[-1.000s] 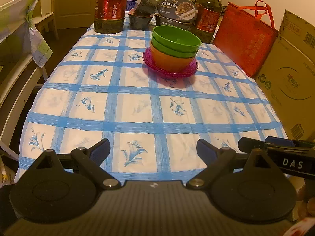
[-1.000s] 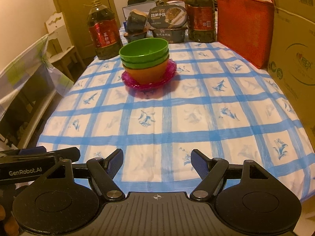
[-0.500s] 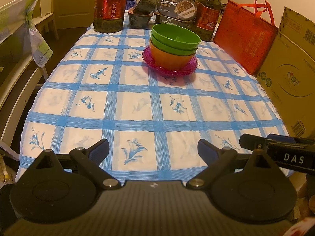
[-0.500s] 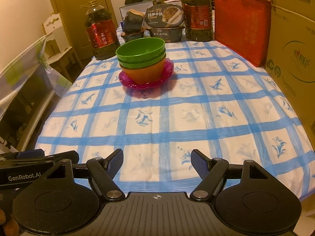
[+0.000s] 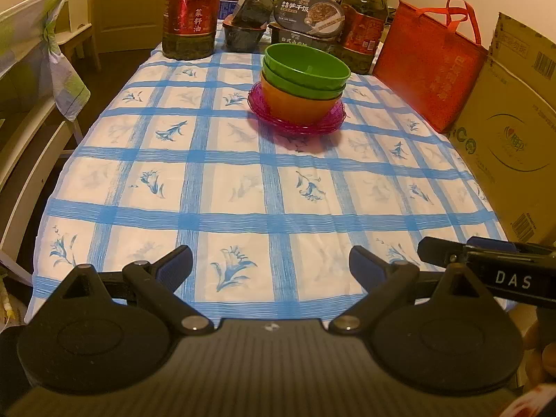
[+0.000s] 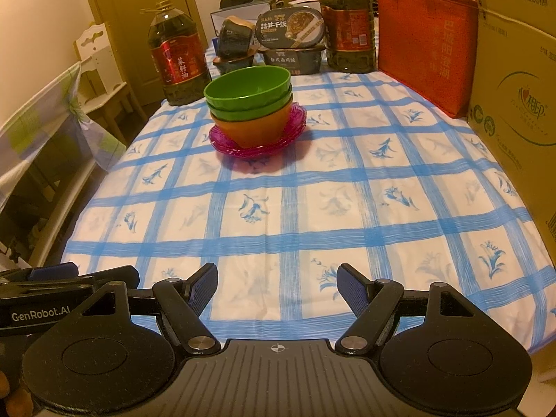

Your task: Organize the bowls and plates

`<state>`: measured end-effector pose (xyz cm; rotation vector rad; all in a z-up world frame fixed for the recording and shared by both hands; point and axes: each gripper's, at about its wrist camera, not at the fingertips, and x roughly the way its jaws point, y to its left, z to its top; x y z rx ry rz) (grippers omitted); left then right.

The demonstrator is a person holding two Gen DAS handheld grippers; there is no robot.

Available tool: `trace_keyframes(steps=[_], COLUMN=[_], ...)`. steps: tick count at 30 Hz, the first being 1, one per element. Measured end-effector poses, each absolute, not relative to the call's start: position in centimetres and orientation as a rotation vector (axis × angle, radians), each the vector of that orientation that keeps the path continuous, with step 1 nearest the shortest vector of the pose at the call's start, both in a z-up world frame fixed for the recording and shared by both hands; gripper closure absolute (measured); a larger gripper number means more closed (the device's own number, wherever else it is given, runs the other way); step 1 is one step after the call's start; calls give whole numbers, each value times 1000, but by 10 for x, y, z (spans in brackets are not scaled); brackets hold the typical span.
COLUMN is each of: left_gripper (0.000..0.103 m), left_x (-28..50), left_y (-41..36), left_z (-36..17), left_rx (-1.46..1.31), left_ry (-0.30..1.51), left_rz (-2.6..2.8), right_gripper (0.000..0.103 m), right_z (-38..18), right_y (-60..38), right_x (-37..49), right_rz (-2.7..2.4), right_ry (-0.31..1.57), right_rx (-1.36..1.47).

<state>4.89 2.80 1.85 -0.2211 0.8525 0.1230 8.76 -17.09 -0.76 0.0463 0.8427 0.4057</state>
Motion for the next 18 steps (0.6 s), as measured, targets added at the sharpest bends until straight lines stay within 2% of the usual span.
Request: trace_keyframes(steps=[18], left_gripper=[7], left_x=[50], left_y=[27], left_z=[18], left_rx=[-226], left_ry=[857], left_rz=[119], right_gripper=[28], right_z=[-9], right_y=[-172], right_x=[88], right_rz=[405], right_ry=[846], right_rx=[48])
